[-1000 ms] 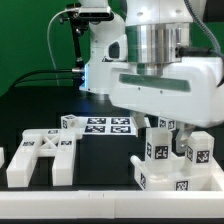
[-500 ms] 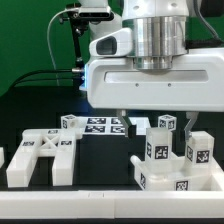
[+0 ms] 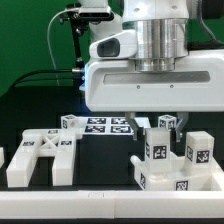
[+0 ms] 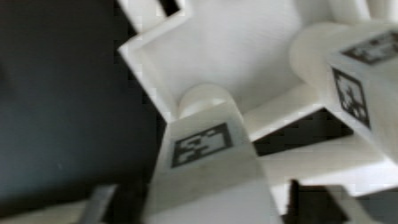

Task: Assemble chair

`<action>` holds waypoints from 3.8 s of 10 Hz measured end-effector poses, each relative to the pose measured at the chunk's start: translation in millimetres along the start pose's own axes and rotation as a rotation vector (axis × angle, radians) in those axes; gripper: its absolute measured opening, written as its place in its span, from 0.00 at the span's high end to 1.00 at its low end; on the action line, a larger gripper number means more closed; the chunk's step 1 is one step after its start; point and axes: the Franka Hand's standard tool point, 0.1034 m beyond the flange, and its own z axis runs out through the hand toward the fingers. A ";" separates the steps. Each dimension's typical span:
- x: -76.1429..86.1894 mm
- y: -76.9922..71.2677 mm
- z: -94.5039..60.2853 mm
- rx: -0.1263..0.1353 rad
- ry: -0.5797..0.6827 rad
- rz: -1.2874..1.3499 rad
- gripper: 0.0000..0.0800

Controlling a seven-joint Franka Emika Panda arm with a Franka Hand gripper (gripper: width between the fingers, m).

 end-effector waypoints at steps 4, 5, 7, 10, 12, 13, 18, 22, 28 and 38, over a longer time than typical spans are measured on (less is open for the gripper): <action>6.3 -3.5 1.4 0.005 0.007 0.374 0.64; 6.7 -7.5 2.0 0.006 0.009 0.588 0.64; 8.3 -8.9 2.1 0.026 -0.011 0.982 0.64; 9.8 -8.5 2.5 0.047 -0.017 1.024 0.55; 10.4 -9.6 0.8 0.030 -0.013 0.752 0.38; 12.1 -9.0 -0.1 0.033 -0.008 0.578 0.23; 12.8 -7.7 0.1 0.031 -0.001 0.232 0.19; 12.0 -4.2 6.2 0.018 -0.040 -0.052 0.36; 11.5 -8.0 12.1 0.003 -0.047 0.418 0.98; 37.5 -15.0 -20.4 0.030 -0.048 0.479 0.49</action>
Offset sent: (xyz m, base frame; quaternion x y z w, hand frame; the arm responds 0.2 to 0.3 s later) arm 0.0195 -0.0048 -0.0123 -0.0163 0.0026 0.2319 0.9726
